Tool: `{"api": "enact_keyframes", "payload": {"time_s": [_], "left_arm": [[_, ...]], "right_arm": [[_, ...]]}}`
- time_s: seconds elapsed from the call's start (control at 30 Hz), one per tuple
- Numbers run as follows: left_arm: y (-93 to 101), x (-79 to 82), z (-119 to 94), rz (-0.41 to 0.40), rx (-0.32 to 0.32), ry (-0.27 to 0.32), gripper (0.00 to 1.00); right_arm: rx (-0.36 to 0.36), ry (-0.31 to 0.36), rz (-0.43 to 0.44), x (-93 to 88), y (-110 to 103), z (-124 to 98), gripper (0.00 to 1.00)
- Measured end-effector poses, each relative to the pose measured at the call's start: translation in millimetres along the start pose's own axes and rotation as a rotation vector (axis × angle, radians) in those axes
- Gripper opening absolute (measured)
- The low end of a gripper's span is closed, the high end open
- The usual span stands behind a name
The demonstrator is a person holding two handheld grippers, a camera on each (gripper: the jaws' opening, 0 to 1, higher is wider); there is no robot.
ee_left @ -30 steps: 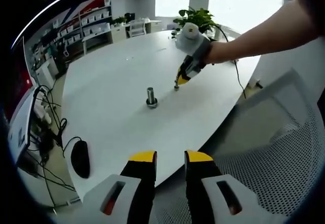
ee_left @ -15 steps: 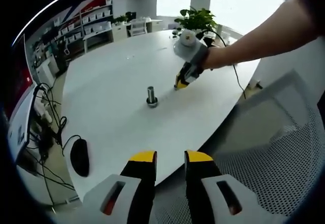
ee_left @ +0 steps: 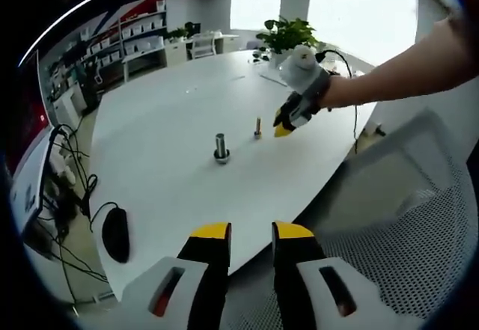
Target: Place the washer onto the threaded stud by aligning its center hole with the stud, sliding it down to the base, and recovering from edge contact or off-axis alignment until the washer reaches the visible bottom stop.
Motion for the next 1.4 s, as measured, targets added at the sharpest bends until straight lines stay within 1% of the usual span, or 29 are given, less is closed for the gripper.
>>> {"api": "enact_keyframes", "payload": {"time_s": [0.07, 0.1, 0.13, 0.2, 0.23, 0.3, 0.33, 0.37, 0.43, 0.5, 0.63, 0.67, 0.7, 0.77, 0.8, 0.87, 0.93, 0.97, 1.0, 1.03, 1.07, 1.13, 1.17, 1.2, 1.27, 1.3, 1.4], "left_arm": [[0.7, 1.7, -0.2, 0.002, -0.003, 0.009, 0.2], [0.4, 2.4, -0.4, 0.004, -0.001, 0.014, 0.2], [0.0, 2.8, -0.6, 0.002, -0.001, 0.017, 0.2], [-0.5, 2.9, -0.7, -0.008, -0.002, 0.022, 0.2], [-0.5, 3.2, -0.8, -0.012, -0.003, 0.025, 0.2], [-1.4, 4.2, -0.5, -0.018, -0.004, 0.035, 0.2], [-1.2, 4.9, -0.2, -0.018, -0.003, 0.039, 0.2], [-1.2, 5.8, 0.3, -0.02, -0.006, 0.042, 0.2], [-0.5, 6.1, 1.8, -0.027, -0.019, 0.039, 0.2], [1.6, 4.7, 3.1, -0.029, -0.039, 0.027, 0.2], [3.0, 6.2, 2.3, -0.018, -0.043, 0.029, 0.21], [2.8, 6.9, 2.1, -0.023, -0.04, 0.033, 0.21], [2.0, 7.5, 1.9, -0.029, -0.036, 0.037, 0.21], [-3.1, 11.1, 0.4, -0.051, -0.017, 0.064, 0.22], [-3.9, 15.5, -2.4, -0.061, -0.012, 0.086, 0.22], [-5.3, 18.7, -4.9, -0.066, -0.011, 0.108, 0.22], [-4.1, 20.6, -8.4, -0.063, -0.007, 0.128, 0.22], [-3.9, 22.6, -9.6, -0.049, 0.001, 0.142, 0.21], [-5.4, 26.6, -11.4, -0.023, 0.022, 0.16, 0.21], [-5.4, 27.5, -11.8, -0.02, 0.029, 0.162, 0.21], [-7.0, 26.7, -11.6, -0.019, 0.03, 0.162, 0.21], [-7.0, 25.9, -10.7, -0.007, 0.038, 0.151, 0.21], [-9.7, 23.2, -11.0, 0.019, 0.069, 0.127, 0.21], [-10.6, 22.3, -11.4, 0.032, 0.084, 0.119, 0.21], [-8.6, 23.0, -12.2, 0.027, 0.083, 0.125, 0.21], [-9.7, 24.4, -13.3, 0.037, 0.087, 0.132, 0.21], [-9.4, 26.1, -14.1, 0.04, 0.089, 0.136, 0.21]], "right_arm": [[-0.007, 0.019, 0.02, -2.4, 0.0, -7.4, 0.22], [-0.008, 0.038, 0.052, -3.3, -1.3, -11.3, 0.22], [-0.002, 0.075, 0.087, -1.5, -3.9, -15.8, 0.22], [-0.009, 0.107, 0.116, -1.4, -6.1, -23.9, 0.22], [-0.013, 0.125, 0.122, -3.5, -6.0, -29.4, 0.22], [-0.014, 0.158, 0.122, -0.3, -12.9, -43.4, 0.22], [-0.013, 0.161, 0.12, 0.0, -13.9, -45.4, 0.22], [-0.011, 0.174, 0.102, 2.5, -18.0, -52.7, 0.22], [-0.022, 0.192, 0.087, 3.3, -19.0, -63.3, 0.22], [-0.008, 0.246, 0.117, 8.2, -22.9, -75.2, 0.22], [-0.033, 0.32, 0.152, 8.7, -18.7, -97.2, 0.22], [-0.035, 0.338, 0.153, 7.3, -18.6, -105.7, 0.22], [-0.039, 0.342, 0.151, 5.1, -17.7, -113.3, 0.22], [-0.059, 0.368, 0.16, 4.2, -15.2, -123.3, 0.22], [-0.049, 0.397, 0.184, 5.0, -18.4, -130.5, 0.22], [-0.048, 0.395, 0.194, -0.7, -21.0, -136.5, 0.22], [-0.046, 0.412, 0.206, -5.6, -26.2, -143.1, 0.22], [-0.048, 0.416, 0.217, -8.7, -24.9, -145.7, 0.22], [-0.051, 0.434, 0.25, -10.0, -26.1, -150.1, 0.22], [-0.037, 0.442, 0.28, -9.3, -28.3, -152.3, 0.22], [-0.029, 0.445, 0.291, -8.6, -31.2, -156.4, 0.22], [-0.033, 0.445, 0.292, -8.3, -35.0, -163.2, 0.23], [-0.042, 0.464, 0.291, -7.8, -32.9, -168.6, 0.24], [-0.046, 0.478, 0.287, -8.1, -34.2, -171.4, 0.24], [-0.044, 0.483, 0.296, -13.0, -38.0, -172.3, 0.24], [-0.035, 0.474, 0.305, -14.0, -43.8, -173.0, 0.24], [-0.05, 0.491, 0.291, -16.4, -43.5, -179.2, 0.24]]}}
Point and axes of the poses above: the point that each gripper's makers call its tool centre point, and the gripper's own axes: z roughly forward along the fingers, y roughly to its right, x roughly out of its top, the point moved 4 cm from there along -z, roughly backward along the fingers
